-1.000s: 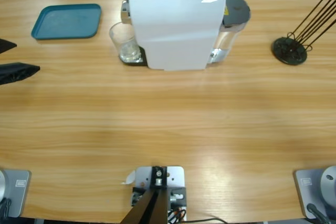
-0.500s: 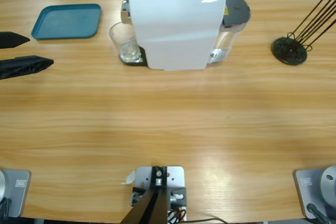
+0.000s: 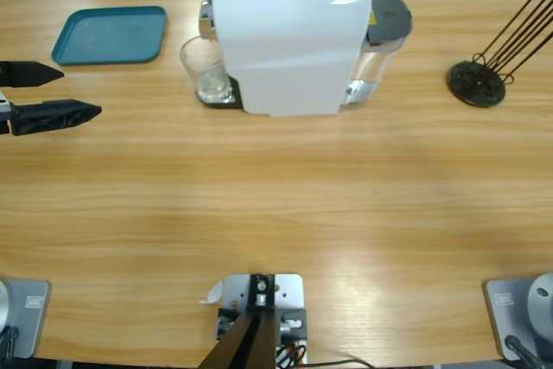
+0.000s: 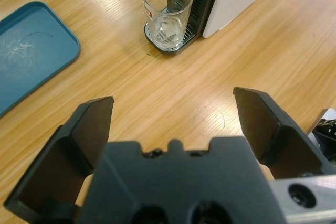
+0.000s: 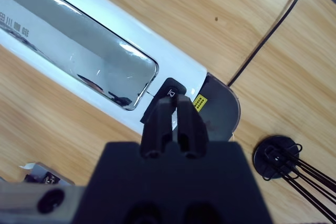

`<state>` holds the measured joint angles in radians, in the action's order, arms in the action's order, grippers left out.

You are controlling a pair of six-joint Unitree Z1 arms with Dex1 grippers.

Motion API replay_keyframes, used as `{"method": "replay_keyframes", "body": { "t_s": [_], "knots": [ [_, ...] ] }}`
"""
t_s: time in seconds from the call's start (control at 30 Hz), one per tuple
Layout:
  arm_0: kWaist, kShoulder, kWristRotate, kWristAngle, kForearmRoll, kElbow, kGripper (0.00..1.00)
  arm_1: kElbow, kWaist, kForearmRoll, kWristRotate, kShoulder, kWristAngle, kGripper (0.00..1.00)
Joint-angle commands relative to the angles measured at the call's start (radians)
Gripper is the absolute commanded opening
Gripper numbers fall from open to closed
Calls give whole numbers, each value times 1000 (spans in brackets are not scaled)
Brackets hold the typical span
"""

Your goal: Pour coffee

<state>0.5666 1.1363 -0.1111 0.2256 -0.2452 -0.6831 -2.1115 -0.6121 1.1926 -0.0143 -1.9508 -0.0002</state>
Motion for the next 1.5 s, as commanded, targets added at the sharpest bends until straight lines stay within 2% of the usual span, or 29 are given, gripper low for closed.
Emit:
{"method": "replay_keyframes", "body": {
  "t_s": [0.03, 0.33, 1.1, 1.27, 1.3, 1.33, 1.5],
  "knots": [
    [10, 34, 14, 23, 12, 34, 1000, -3, 13, 15, 11, -65, -1, 0],
    [10, 33, 14, 26, 12, 45, 1000, -28, 12, 19, 11, -82, -2, 0],
    [10, 23, 21, 27, 27, 63, 1000, 69, 10, 18, 8, -85, 7, 0],
    [10, 20, 21, 27, 27, 62, 1000, -32, 8, 31, 42, 4, -47, 18],
    [10, 20, 21, 28, 27, 62, 1000, -79, 4, 41, 46, 24, -50, 597],
    [10, 20, 21, 30, 27, 62, 1000, -121, 2, 53, 45, 41, -50, 984],
    [10, 23, 25, 51, 34, 60, 1000, -80, 2, 54, -93, 49, -45, 1000]
  ]
}}
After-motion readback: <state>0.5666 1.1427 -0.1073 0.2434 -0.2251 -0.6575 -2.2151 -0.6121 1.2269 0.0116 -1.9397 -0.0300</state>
